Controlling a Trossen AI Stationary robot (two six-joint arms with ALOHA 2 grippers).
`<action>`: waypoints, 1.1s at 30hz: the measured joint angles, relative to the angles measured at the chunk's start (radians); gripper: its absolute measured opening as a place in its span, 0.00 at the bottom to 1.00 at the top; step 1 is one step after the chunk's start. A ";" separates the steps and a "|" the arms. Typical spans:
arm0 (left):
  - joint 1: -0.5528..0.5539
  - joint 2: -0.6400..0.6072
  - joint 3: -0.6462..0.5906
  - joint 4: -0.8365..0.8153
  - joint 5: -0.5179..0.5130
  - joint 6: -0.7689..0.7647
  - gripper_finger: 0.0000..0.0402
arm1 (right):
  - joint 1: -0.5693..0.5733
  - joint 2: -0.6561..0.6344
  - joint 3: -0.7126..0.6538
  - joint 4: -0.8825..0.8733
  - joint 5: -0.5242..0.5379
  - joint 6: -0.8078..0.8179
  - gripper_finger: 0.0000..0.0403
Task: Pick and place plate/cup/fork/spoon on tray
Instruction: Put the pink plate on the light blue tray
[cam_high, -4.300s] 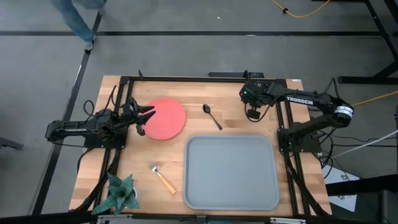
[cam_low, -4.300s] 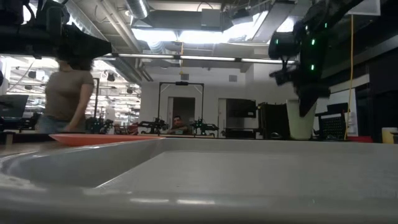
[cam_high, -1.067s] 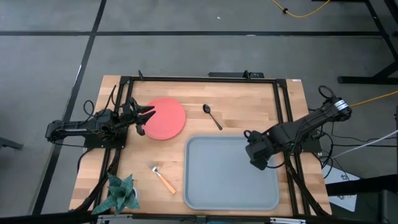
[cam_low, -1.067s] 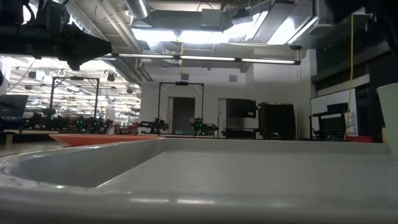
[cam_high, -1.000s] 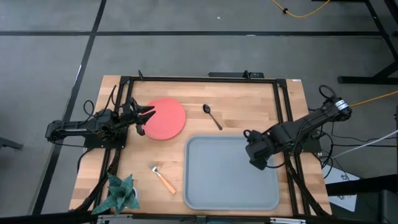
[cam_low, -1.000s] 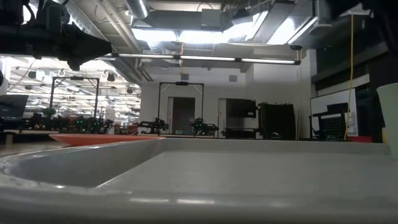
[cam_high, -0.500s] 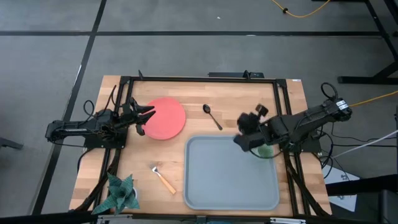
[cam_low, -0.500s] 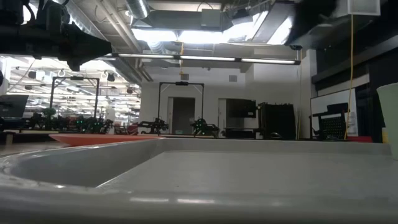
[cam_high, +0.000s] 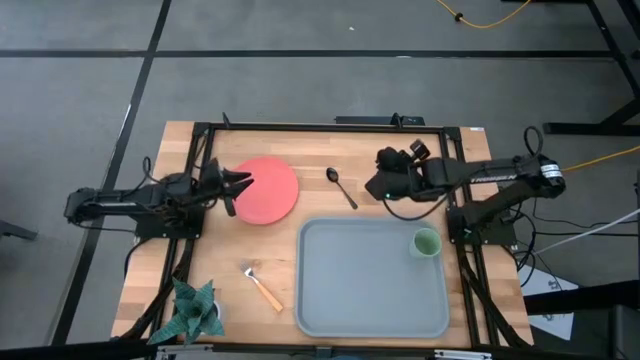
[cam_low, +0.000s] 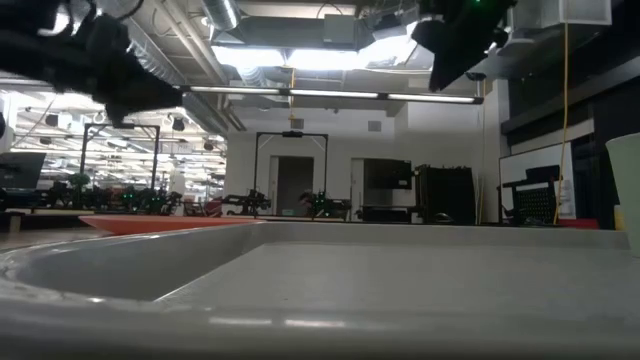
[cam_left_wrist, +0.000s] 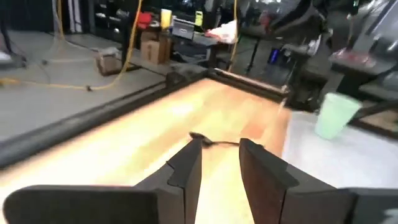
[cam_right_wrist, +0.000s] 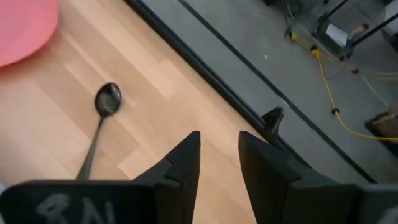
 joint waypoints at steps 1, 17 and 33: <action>0.000 0.040 0.030 -0.025 -0.003 0.047 0.25 | -0.009 0.000 0.000 -0.002 0.001 -0.004 0.29; -0.140 0.701 0.312 -0.288 0.139 0.208 0.25 | -0.223 -0.040 -0.001 -0.106 0.149 -0.097 0.29; -0.361 1.117 0.385 -0.307 -0.062 0.053 0.25 | -0.307 -0.045 -0.001 -0.130 0.139 -0.160 0.29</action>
